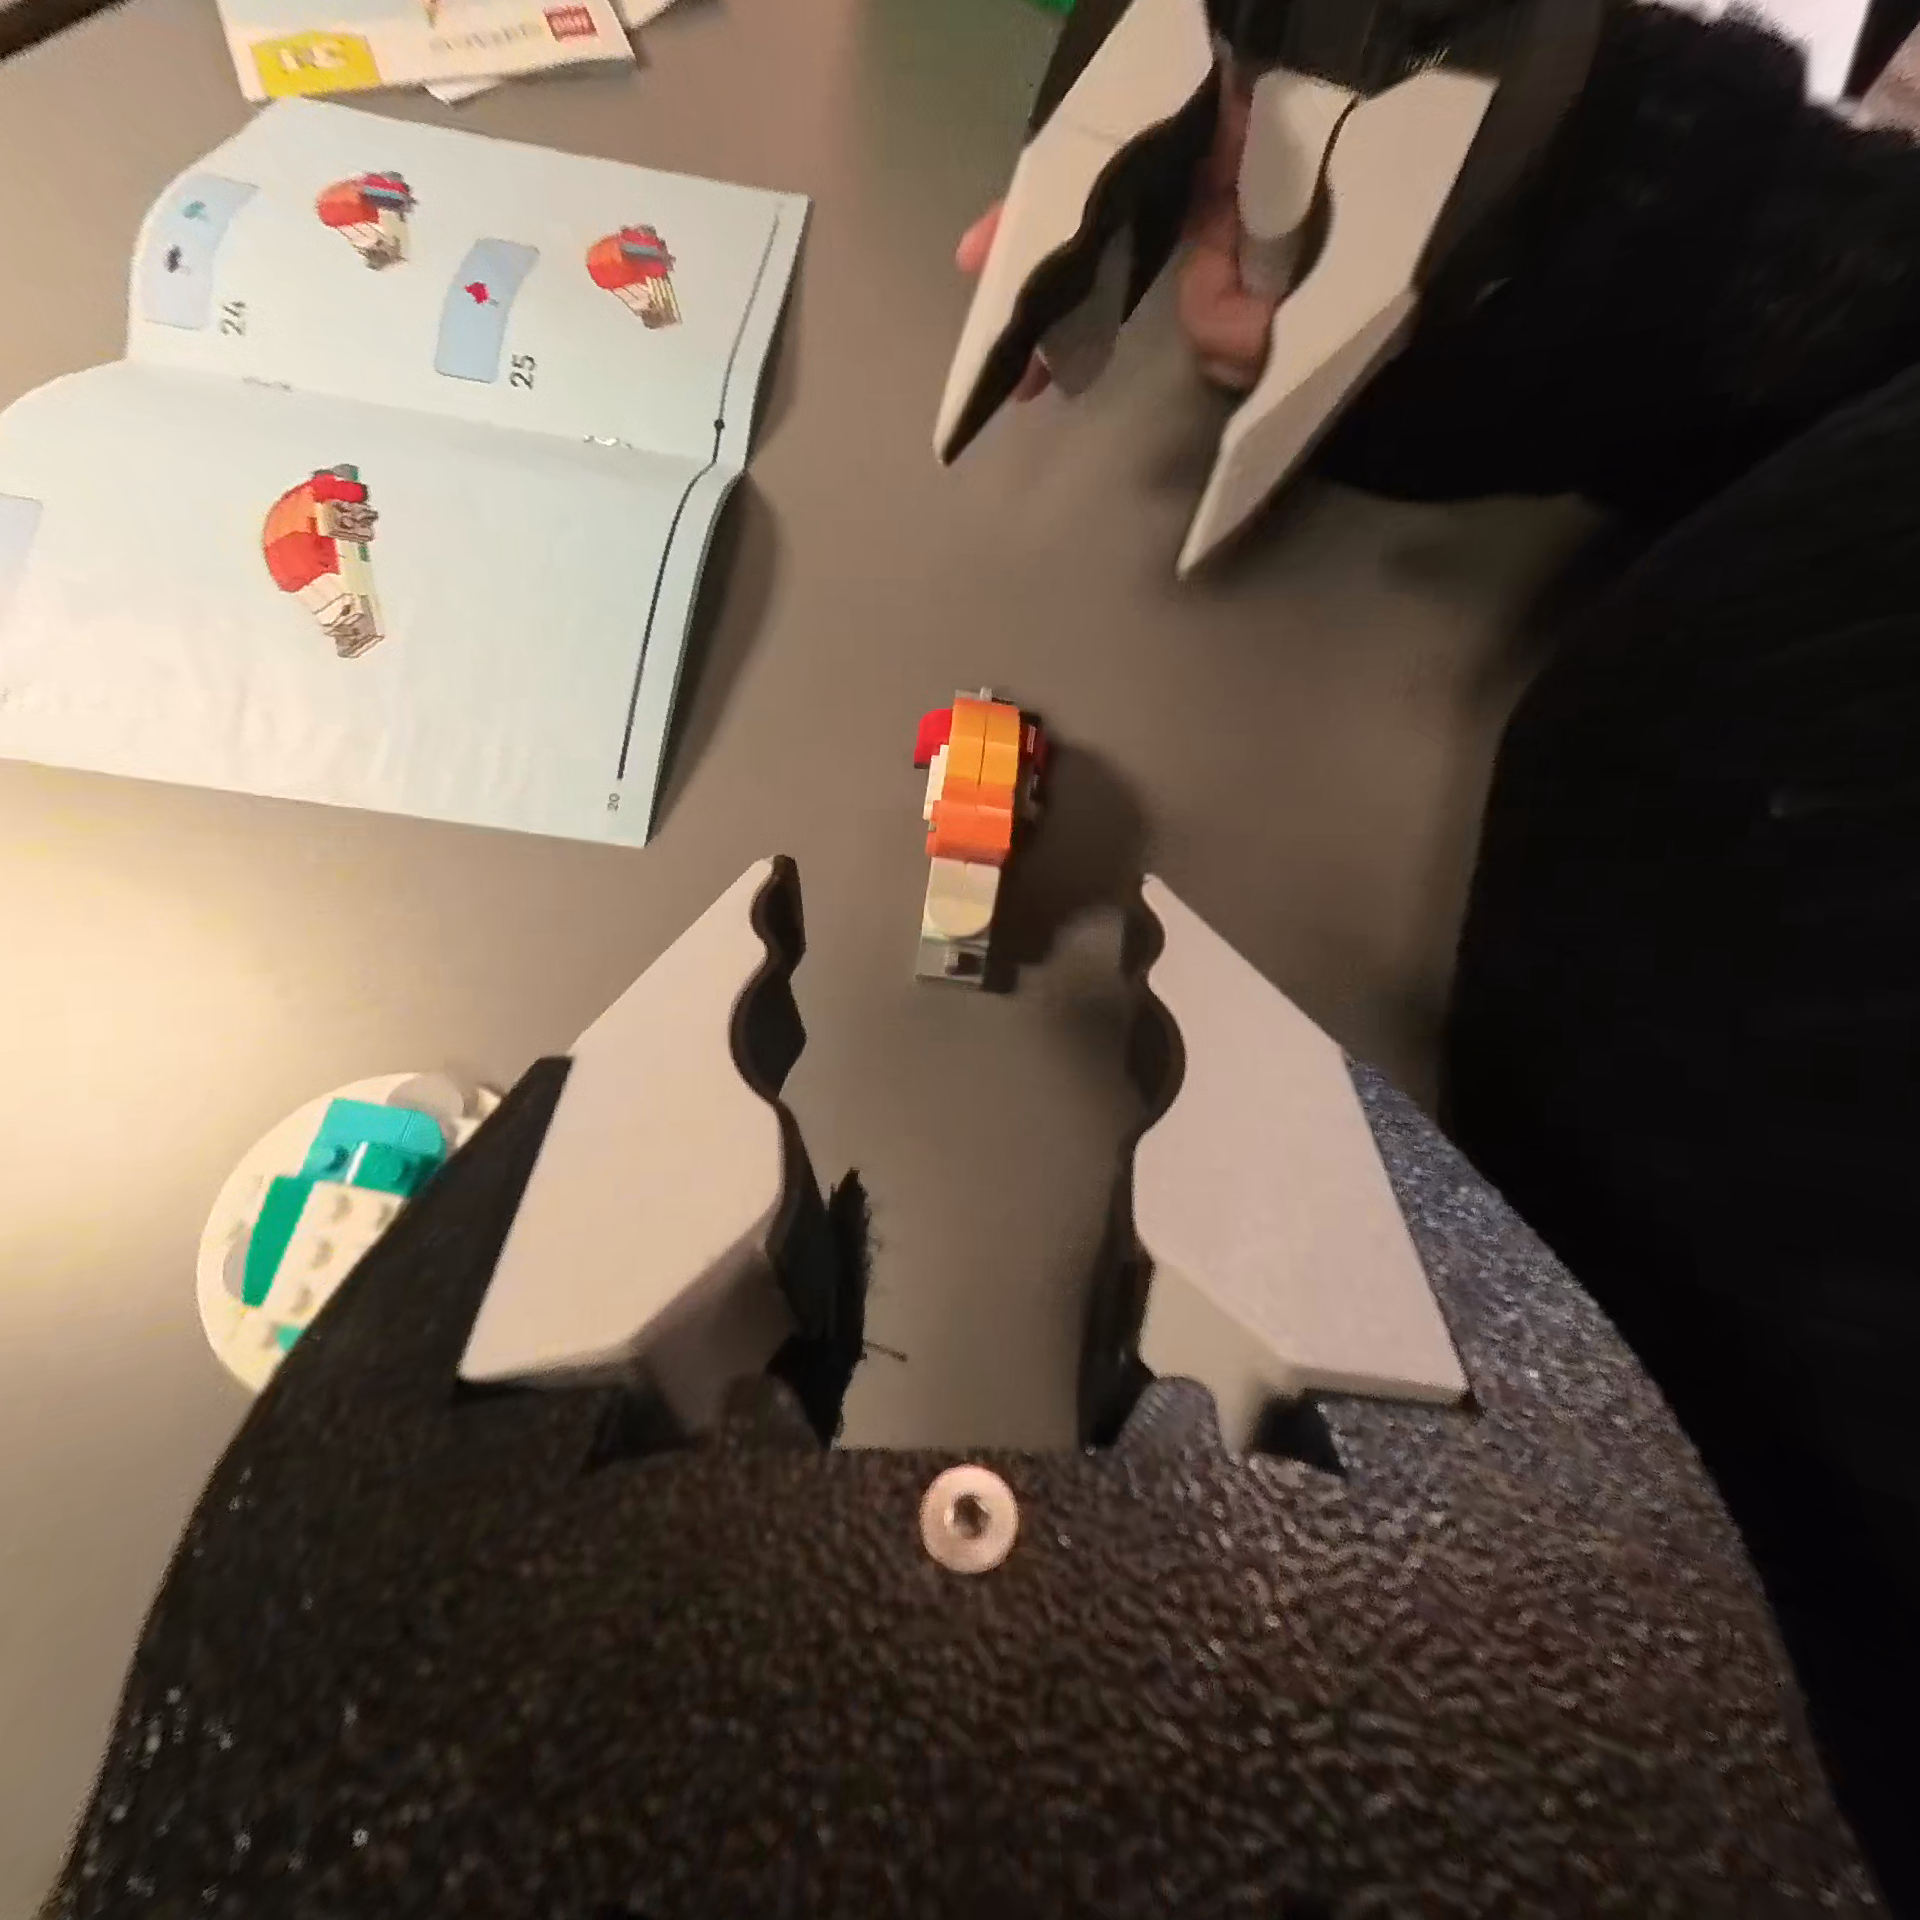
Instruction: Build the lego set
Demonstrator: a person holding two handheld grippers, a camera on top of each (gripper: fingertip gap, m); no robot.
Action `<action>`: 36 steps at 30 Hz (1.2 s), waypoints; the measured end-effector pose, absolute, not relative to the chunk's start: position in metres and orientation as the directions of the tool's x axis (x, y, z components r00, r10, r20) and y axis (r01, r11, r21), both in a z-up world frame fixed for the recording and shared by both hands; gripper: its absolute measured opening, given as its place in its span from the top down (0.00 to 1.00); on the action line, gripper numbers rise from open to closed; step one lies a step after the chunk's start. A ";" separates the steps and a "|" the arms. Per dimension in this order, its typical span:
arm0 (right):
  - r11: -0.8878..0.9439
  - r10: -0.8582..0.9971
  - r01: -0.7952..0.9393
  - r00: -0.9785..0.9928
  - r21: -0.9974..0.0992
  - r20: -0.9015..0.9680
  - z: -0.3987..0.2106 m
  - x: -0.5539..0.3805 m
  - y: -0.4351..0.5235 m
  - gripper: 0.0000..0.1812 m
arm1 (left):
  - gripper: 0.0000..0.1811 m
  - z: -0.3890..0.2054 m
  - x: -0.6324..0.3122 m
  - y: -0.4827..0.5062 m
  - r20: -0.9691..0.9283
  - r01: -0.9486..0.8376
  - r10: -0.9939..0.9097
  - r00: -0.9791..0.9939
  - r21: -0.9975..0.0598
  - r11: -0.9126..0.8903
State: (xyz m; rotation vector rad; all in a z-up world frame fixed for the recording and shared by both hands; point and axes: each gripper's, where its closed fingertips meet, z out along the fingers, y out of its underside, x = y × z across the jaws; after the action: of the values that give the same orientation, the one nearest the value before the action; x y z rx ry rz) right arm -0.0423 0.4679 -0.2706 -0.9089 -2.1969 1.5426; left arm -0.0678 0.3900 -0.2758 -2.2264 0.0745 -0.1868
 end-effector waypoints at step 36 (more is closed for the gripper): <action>0.211 0.620 0.445 -0.749 -0.870 -0.233 -0.275 -0.081 0.446 0.74 | 1.00 -0.220 -0.093 0.397 0.096 0.069 -0.168 0.981 -0.985 -0.159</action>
State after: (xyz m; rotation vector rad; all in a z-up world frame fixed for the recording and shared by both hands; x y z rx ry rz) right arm -0.0810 0.4462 -0.2748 -1.0276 -2.3095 1.5684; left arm -0.0925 0.3972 -0.2201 -1.7181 0.0744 -0.2077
